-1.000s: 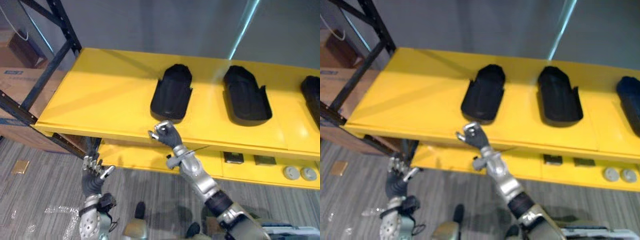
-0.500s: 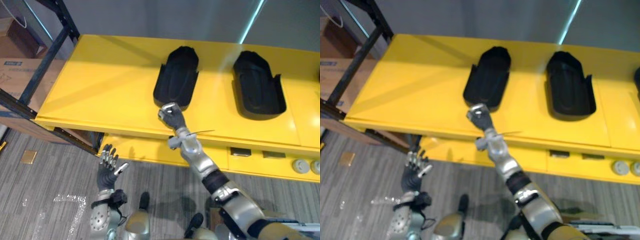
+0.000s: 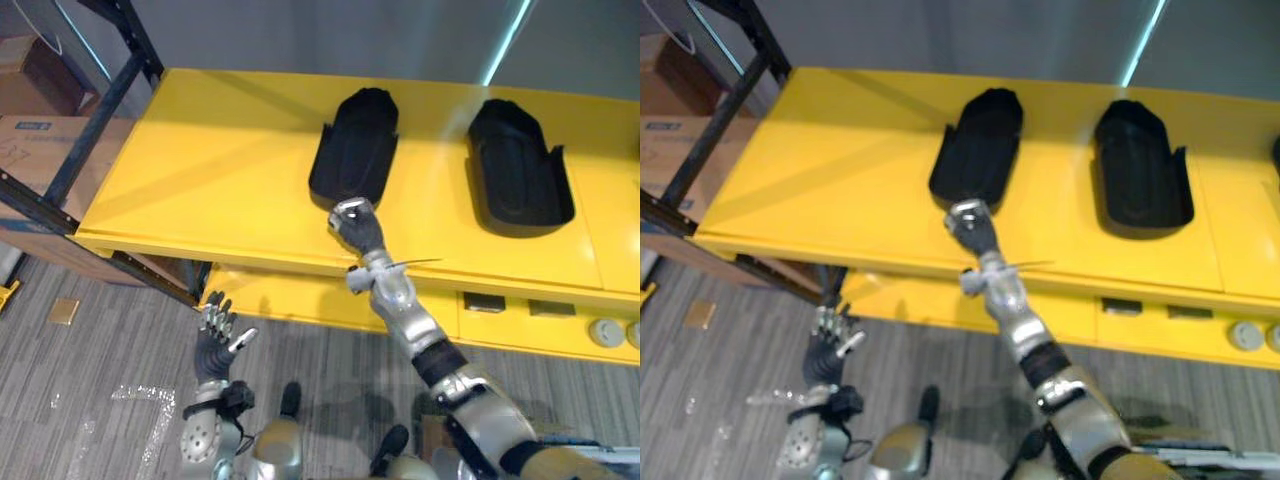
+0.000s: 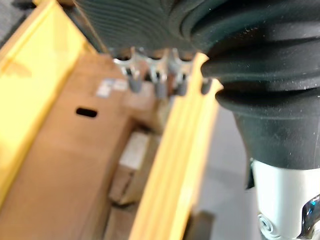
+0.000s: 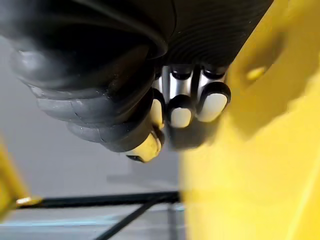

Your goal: Walk over and take plastic housings, then place them on the shelf

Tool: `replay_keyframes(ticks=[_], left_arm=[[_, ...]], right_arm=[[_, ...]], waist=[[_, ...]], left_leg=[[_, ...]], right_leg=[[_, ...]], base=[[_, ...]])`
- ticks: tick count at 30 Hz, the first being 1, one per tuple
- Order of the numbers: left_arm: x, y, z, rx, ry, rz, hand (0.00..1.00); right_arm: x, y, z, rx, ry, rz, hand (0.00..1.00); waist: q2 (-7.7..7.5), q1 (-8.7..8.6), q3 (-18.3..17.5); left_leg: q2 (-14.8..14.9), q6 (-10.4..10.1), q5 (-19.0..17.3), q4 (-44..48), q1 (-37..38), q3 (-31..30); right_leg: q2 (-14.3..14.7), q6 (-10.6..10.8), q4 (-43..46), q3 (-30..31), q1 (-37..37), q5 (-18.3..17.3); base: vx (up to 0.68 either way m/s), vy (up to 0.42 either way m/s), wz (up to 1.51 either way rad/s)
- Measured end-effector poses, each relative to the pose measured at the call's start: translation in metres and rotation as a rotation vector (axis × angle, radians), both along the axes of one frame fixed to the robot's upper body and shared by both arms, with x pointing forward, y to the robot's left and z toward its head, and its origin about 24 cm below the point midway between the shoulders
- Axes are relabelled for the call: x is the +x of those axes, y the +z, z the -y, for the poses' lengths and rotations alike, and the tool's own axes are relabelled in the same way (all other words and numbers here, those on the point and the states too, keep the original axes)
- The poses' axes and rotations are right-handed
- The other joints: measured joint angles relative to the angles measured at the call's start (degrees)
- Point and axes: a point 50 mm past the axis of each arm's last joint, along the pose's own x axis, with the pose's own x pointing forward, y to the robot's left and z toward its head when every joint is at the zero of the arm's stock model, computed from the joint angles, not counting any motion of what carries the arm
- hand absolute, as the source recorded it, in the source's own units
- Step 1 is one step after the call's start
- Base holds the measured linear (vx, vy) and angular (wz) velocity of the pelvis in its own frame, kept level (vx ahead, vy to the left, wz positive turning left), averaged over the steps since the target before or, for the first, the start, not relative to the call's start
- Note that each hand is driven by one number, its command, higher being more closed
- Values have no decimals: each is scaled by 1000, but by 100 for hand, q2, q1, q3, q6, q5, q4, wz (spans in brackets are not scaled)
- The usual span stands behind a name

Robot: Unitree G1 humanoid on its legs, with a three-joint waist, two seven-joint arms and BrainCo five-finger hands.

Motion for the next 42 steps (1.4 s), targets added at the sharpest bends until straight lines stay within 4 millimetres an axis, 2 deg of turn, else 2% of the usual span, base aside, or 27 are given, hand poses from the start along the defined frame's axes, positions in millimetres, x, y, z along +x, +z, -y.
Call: replay_keyframes(ticks=[1, 3, 4, 7, 9, 10, 11, 12, 14, 15, 16, 18, 19, 21, 22, 24, 27, 30, 32, 36, 38, 41, 42], left_arm=[[-1, -1, 0, 1, 2, -5, 0], [-6, -4, -1, 9, 5, -24, 0], [-7, -5, -1, 9, 8, -28, 0], [-11, -7, -3, 11, 27, -46, 0], [-11, -8, -3, 11, 33, -50, 0], [-11, -7, -3, 9, 36, -49, 0], [-11, -8, -2, 8, 36, -52, 0], [-11, -8, -1, 5, 41, -56, 0], [-21, -14, -1, -3, 61, -96, 0], [-22, -16, 0, -6, 60, -104, 0], [-23, -17, 3, -11, 47, -110, 0], [-28, -21, 8, -21, 36, -136, 0], [-30, -22, 9, -25, 34, -143, 0], [-36, -26, 14, -29, 11, -173, 0], [-36, -26, 16, -32, 2, -176, 0], [-41, -29, 16, -34, 9, -206, 0], [-39, -27, 20, -24, -7, -206, 0], [-23, -14, 31, 55, -82, -130, 0], [-11, -5, 39, 47, -111, -84, 0], [-5, -1, 47, 32, -149, -62, 0], [-3, 0, 54, 22, -186, -50, 0], [4, 5, 65, 19, -240, -22, 0], [10, 8, 68, 22, -254, -4, 0]], right_arm=[[-8, 1, -6, 7, 34, 12, 0], [-38, 4, -18, 53, 128, 49, 0], [-44, 5, -18, 64, 139, 59, 0], [-63, 14, -2, 119, 103, 115, 0], [-70, 18, 21, 163, 22, 149, 0], [-73, 19, 48, 183, -94, 164, 0], [-74, 18, 64, 192, -167, 168, 0], [-76, 17, 75, 196, -220, 167, 0], [-85, 6, 123, 215, -448, 135, 0], [-88, 2, 133, 222, -495, 117, 0], [-96, -9, 153, 235, -597, 69, 0], [-116, -30, 177, 221, -759, -25, 0], [-122, -36, 183, 217, -803, -57, 0], [-152, -60, 204, 214, -964, -195, 0], [-161, -65, 210, 224, -998, -225, 0], [-191, -77, 228, 229, -1110, -292, 0], [-211, -89, 238, 237, -1158, -345, 0], [-219, -109, 242, 245, -1200, -437, 0], [-221, -115, 242, 242, -1218, -467, 0], [-213, -114, 237, 204, -1204, -449, 0], [-205, -114, 230, 201, -1162, -448, 0], [-198, -116, 229, 203, -1139, -442, 0], [-194, -116, 230, 198, -1126, -441, 0]], waist=[[-21, -5, -1], [-112, -103, -50], [-135, -119, -64], [-310, -323, -189], [-422, -430, -285], [-498, -492, -359], [-537, -559, -437], [-551, -588, -491], [-546, -718, -657], [-527, -752, -681], [-482, -787, -725], [-390, -928, -838], [-368, -951, -854], [-314, -1108, -921], [-307, -1152, -925], [-294, -1432, -1060], [-315, -1660, -1175], [-297, -1813, -1261], [-288, -1878, -1266], [-104, -1957, -1315], [5, -1938, -1311], [17, -1957, -1261], [1, -1958, -1212]], left_leg=[[6, 1, -18, -4, 34, 51], [20, -4, -62, -74, 191, 233], [24, -9, -81, -74, 218, 287], [34, -11, -172, -75, 367, 523], [38, -9, -230, -69, 458, 669], [38, -13, -283, -64, 515, 819], [40, -8, -315, -67, 538, 883], [38, -2, -338, -67, 578, 936], [31, -6, -394, -58, 626, 1151], [29, -9, -407, -63, 673, 1179], [29, -15, -439, -54, 729, 1284], [36, -23, -498, -47, 837, 1500], [47, -34, -533, -31, 884, 1602], [137, -68, -763, 252, 952, 1977], [148, -69, -821, 319, 997, 2098], [248, -99, -1040, 551, 1069, 2596], [378, -164, -1222, 751, 1205, 3181], [510, -231, -1357, 950, 1216, 3674], [533, -242, -1359, 945, 1219, 3711], [622, -320, -1315, 935, 1215, 3845], [702, -326, -1312, 938, 1300, 3990], [764, -299, -1330, 965, 1406, 4119], [782, -158, -1411, 1117, 1393, 4039]], right_leg=[[1, 0, 0, 49, -4, 0], [-3, 0, 1, 202, 3, 0], [-4, 0, 1, 244, 0, 0], [-7, 0, 1, 464, -2, 1], [-5, 2, 0, 602, -10, 2], [-4, 5, -2, 732, -12, 4], [-3, 6, -10, 795, -36, 4], [-3, 7, -9, 841, -62, 5], [0, 25, -10, 1038, -121, 16], [1, 26, -11, 1070, -122, 17], [11, 33, -11, 1176, -131, 21], [38, 47, -6, 1398, -171, 31], [54, 53, -2, 1500, -188, 37], [118, 66, -1, 1899, -251, 72], [137, 71, -1, 1998, -256, 83], [253, 61, -30, 2485, -384, 155], [374, 7, -214, 2878, -458, 281], [386, -103, -182, 2625, -723, 404], [399, -131, -182, 2546, -761, 499], [550, -136, -184, 2585, -871, 578], [668, -161, -185, 2697, -911, 612], [798, -172, -186, 2879, -916, 615], [831, -188, -185, 3003, -915, 618]], base=[[38, 1, -32], [47, 2, -38], [45, 4, -44], [31, 4, -39], [21, 9, -42], [2, 11, -42], [-1, 12, -43], [25, 17, -39], [47, 29, -42], [35, 25, -37], [28, 16, -33], [17, 17, -52], [-5, 22, -72], [-25, 18, -86], [-53, 6, -100], [-68, 0, -112], [-79, -20, -110], [-107, -63, -91], [-55, -60, -21], [-18, -65, -16], [9, -57, -29], [-42, -38, -40], [-59, -23, -48]])
